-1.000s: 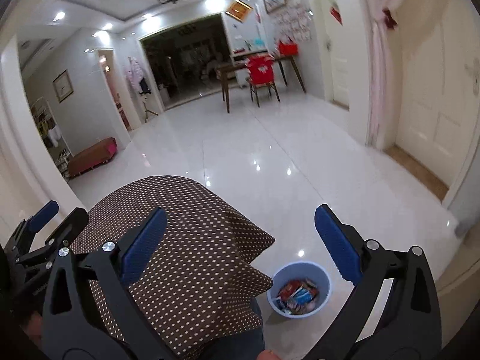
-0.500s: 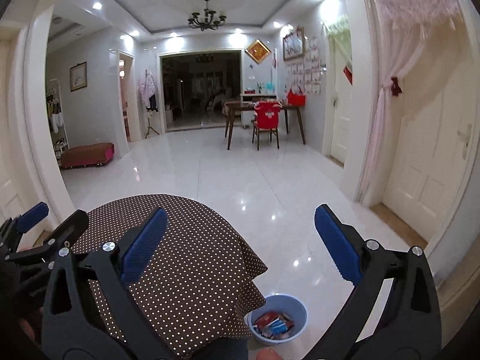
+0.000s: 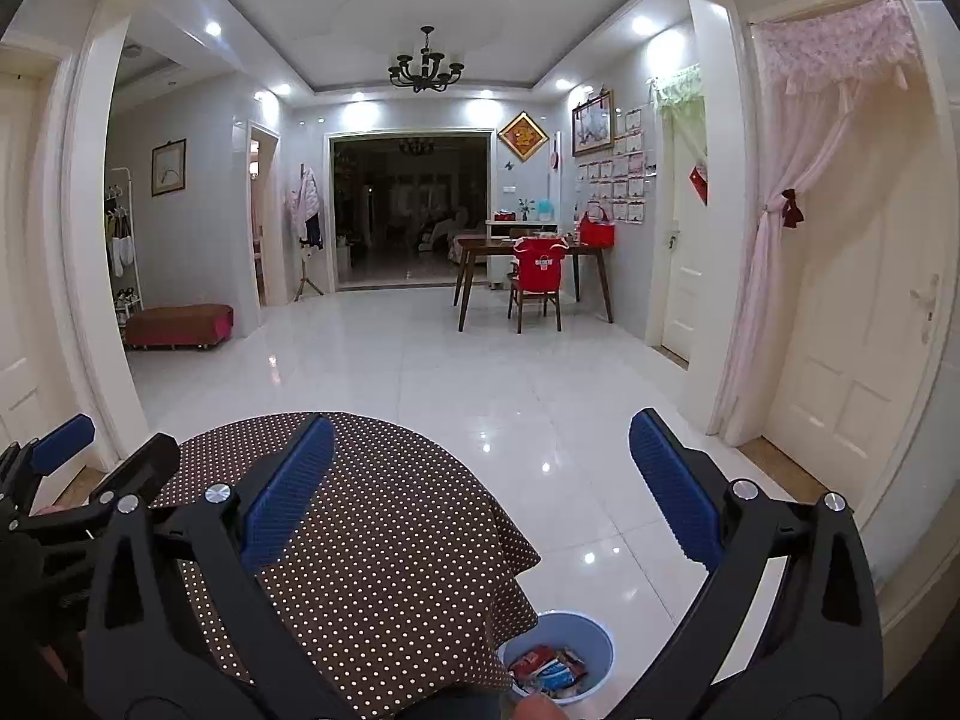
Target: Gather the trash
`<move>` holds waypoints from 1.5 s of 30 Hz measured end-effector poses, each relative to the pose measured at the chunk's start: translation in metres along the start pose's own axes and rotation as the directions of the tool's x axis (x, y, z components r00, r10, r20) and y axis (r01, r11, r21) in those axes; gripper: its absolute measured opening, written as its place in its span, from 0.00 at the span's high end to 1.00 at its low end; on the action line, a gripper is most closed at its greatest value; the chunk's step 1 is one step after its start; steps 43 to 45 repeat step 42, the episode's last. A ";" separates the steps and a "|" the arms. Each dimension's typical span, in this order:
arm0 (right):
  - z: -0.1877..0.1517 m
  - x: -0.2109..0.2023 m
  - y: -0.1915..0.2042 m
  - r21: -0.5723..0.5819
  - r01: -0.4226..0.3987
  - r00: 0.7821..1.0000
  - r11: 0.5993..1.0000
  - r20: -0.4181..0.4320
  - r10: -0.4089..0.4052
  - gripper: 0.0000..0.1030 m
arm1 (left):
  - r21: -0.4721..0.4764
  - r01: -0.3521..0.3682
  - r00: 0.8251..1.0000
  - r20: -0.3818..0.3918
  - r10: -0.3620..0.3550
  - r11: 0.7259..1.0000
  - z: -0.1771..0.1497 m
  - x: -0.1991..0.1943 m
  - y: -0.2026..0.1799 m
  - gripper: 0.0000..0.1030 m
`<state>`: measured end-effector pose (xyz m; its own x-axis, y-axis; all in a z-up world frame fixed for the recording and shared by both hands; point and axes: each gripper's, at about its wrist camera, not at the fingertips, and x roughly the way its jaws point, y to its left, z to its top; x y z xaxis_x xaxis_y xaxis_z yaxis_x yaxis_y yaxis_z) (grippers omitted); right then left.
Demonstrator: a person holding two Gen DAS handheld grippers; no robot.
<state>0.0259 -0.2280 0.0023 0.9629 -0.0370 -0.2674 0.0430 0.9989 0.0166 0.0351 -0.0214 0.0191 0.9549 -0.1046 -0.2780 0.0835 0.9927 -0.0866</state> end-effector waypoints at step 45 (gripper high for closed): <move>-0.007 0.009 -0.016 0.001 -0.020 0.999 1.000 -0.025 0.020 0.06 | 0.012 -0.018 1.000 0.002 0.018 1.000 -0.012 -0.001 -0.008 0.05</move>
